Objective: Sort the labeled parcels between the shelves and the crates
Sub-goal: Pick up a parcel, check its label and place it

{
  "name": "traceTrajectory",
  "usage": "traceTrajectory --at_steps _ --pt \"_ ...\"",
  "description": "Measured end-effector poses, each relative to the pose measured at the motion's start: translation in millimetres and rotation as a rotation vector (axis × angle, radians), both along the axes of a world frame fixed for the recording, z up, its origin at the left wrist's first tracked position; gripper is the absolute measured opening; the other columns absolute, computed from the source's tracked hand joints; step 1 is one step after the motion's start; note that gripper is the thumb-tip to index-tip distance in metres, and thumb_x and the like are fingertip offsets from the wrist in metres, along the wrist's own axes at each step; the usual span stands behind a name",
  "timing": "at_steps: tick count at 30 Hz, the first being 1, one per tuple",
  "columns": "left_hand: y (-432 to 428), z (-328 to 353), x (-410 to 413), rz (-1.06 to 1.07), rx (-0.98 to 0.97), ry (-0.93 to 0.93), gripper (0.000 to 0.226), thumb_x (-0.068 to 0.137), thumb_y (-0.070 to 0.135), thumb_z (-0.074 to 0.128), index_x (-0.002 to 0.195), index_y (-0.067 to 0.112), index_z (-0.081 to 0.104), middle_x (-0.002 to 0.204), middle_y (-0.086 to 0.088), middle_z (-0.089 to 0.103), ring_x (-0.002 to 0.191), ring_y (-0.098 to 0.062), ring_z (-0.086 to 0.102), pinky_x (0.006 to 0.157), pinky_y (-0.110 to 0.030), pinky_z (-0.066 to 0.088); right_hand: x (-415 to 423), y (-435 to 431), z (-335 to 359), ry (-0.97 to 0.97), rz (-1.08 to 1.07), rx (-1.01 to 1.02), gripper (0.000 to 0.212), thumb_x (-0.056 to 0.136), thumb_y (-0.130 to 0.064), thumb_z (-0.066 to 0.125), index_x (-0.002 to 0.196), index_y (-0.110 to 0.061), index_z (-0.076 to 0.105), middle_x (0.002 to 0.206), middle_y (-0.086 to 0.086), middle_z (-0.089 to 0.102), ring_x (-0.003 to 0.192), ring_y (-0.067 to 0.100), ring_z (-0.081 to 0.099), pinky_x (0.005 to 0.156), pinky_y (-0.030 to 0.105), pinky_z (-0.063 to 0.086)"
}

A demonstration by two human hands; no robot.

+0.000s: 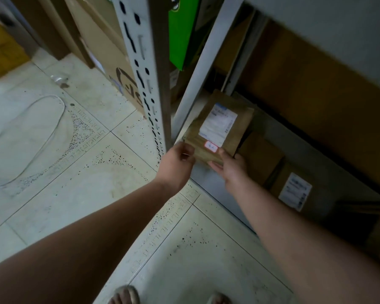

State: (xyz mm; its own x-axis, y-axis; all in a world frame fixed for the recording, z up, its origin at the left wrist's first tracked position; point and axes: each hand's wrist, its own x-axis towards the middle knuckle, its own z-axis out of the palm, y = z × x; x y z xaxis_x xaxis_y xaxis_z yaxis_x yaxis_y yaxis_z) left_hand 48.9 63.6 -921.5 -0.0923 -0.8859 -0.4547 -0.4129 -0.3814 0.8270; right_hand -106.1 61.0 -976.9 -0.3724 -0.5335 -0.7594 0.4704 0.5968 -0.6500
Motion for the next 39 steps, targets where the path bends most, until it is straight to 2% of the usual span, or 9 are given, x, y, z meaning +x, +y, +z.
traceTrajectory --at_steps 3,5,8,11,15,19,26,31,39 --pt "23 26 14 0.046 -0.041 0.003 0.016 0.095 0.012 0.061 0.109 0.019 0.063 0.108 0.007 0.066 0.100 -0.005 0.061 0.079 -0.017 0.045 0 36 39 0.110 0.065 0.046 0.054 0.095 -0.031 0.064 0.143 -0.016 0.044 0.124 0.008 0.066 0.095 0.014 0.073 0.080 0.029 0.060" --pt "41 47 25 0.069 -0.054 0.001 0.022 0.093 0.023 0.068 0.114 0.023 0.061 0.114 0.009 0.064 0.106 -0.004 0.060 0.086 -0.024 0.049 2 71 69 0.188 0.122 0.029 0.047 0.096 -0.031 0.063 0.139 -0.018 0.050 0.128 0.004 0.064 0.098 0.011 0.071 0.080 0.026 0.059" --pt "76 95 43 0.058 0.090 0.062 0.054 0.090 0.040 0.072 0.138 0.028 0.050 0.136 0.012 0.053 0.122 -0.006 0.052 0.092 -0.026 0.047 9 127 126 0.242 0.199 -0.040 0.038 0.096 -0.028 0.063 0.133 -0.020 0.057 0.131 0.003 0.062 0.103 0.012 0.069 0.076 0.019 0.057" --pt "120 158 58 -0.006 0.244 0.130 0.064 0.090 0.050 0.068 0.148 0.036 0.043 0.143 0.015 0.052 0.125 -0.009 0.054 0.096 -0.026 0.045 21 182 199 0.206 0.289 -0.103 0.032 0.095 -0.027 0.064 0.127 -0.023 0.063 0.124 -0.001 0.069 0.111 0.014 0.068 0.084 0.025 0.058" --pt "187 266 81 -0.010 0.220 0.246 0.043 0.097 0.038 0.062 0.139 0.035 0.057 0.124 0.021 0.069 0.116 0.003 0.063 0.110 -0.036 0.046 38 243 302 0.296 0.457 -0.122 0.040 0.087 -0.050 0.067 0.125 -0.036 0.063 0.121 -0.010 0.071 0.114 0.013 0.067 0.096 0.044 0.056" --pt "238 375 110 0.127 0.206 0.234 0.029 0.102 0.036 0.055 0.128 0.037 0.067 0.119 0.018 0.072 0.117 0.002 0.063 0.112 -0.041 0.043 56 279 409 0.138 0.482 -0.132 0.027 0.100 -0.022 0.058 0.126 -0.022 0.064 0.122 0.001 0.071 0.106 0.020 0.072 0.096 0.053 0.055" --pt "293 524 143 0.134 0.028 0.246 0.030 0.104 0.025 0.054 0.130 0.033 0.066 0.125 0.013 0.071 0.126 -0.007 0.060 0.106 -0.039 0.048 76 312 561 0.200 0.582 -0.332 0.034 0.100 -0.015 0.057 0.133 -0.019 0.059 0.122 -0.003 0.071 0.112 0.015 0.069 0.099 0.041 0.054" --pt "297 584 144 0.124 -0.164 0.280 0.034 0.104 0.020 0.051 0.136 0.022 0.062 0.130 0.009 0.069 0.129 -0.008 0.058 0.110 -0.028 0.043 77 310 623 0.282 0.614 -0.518 0.037 0.100 -0.020 0.057 0.137 -0.022 0.057 0.125 -0.006 0.070 0.118 0.014 0.065 0.100 0.042 0.054" --pt "285 605 126 0.050 -0.267 0.357 0.036 0.105 0.013 0.049 0.140 0.014 0.059 0.132 0.004 0.068 0.130 -0.012 0.058 0.111 -0.029 0.044 63 316 652 0.367 0.564 -0.589 0.035 0.100 -0.027 0.055 0.135 -0.029 0.058 0.125 -0.012 0.070 0.120 0.010 0.064 0.104 0.049 0.050"
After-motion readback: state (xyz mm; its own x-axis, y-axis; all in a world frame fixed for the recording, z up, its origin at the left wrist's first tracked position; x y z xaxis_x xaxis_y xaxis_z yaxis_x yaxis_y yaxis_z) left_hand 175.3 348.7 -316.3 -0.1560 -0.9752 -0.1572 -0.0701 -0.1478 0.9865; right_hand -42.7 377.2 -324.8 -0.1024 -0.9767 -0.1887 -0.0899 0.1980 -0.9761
